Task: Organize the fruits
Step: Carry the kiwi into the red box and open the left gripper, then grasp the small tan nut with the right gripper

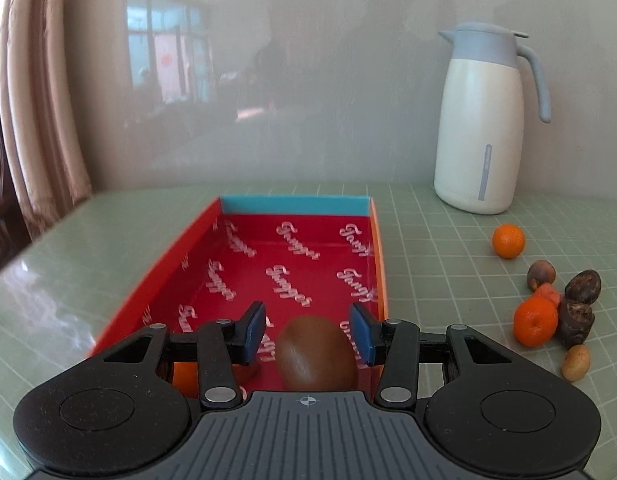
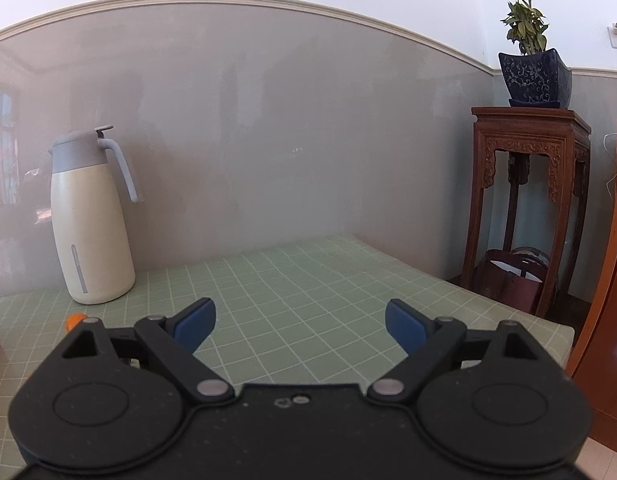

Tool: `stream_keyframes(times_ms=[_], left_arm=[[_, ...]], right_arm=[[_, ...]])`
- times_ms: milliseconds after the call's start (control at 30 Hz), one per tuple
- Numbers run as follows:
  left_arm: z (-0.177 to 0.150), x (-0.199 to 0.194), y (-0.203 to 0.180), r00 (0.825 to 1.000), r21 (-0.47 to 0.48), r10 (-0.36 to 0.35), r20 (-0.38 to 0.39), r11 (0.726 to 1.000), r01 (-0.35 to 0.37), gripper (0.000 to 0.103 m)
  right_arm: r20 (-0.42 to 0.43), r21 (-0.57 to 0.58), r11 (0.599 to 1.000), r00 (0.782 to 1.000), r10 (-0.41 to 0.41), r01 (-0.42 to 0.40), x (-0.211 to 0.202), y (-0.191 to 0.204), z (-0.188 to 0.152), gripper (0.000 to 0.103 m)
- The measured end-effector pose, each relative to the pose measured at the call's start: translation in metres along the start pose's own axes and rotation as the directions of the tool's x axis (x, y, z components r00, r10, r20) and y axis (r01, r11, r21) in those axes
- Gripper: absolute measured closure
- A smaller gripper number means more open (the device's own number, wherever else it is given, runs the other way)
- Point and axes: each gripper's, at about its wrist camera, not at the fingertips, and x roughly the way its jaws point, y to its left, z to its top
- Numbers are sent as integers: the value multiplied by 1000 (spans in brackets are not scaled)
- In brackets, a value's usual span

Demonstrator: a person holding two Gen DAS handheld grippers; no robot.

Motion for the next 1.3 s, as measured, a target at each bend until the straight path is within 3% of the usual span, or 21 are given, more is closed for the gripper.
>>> stream_keyframes(times_ms=[67,133,300,367,567,933,1300], left_arm=[[1,0,1,1000,-1,-1,-11,1000,1,53],[1,1,2,1000,-6,4,-23,1000,-4,42],[6,-6,11,1000,-19,28,2,999,-28,27],[7,-9,16,999,-26,49,11,998,-49,11],[10,-14,38,996,-45,91,5,995,-91,0],[3,-40,111,984,-187,175,18,968,-169,0],[-12,-49,161,968,-247,251,-8,937,-245,0]], right_arm=[[-5,-3,1000,1000,3,-3,0,0,-1,11],[-7,-4,1000,1000,5,-5,0,1,-1,11],[-9,-7,1000,1000,10,-10,1,1,0,11],[-12,-8,1000,1000,15,-15,1,1,-1,11],[-16,-21,999,999,40,-41,1,12,-2,11],[-46,-70,991,993,110,-113,2,42,-7,11],[-96,-117,969,974,207,-218,2,82,-16,11]])
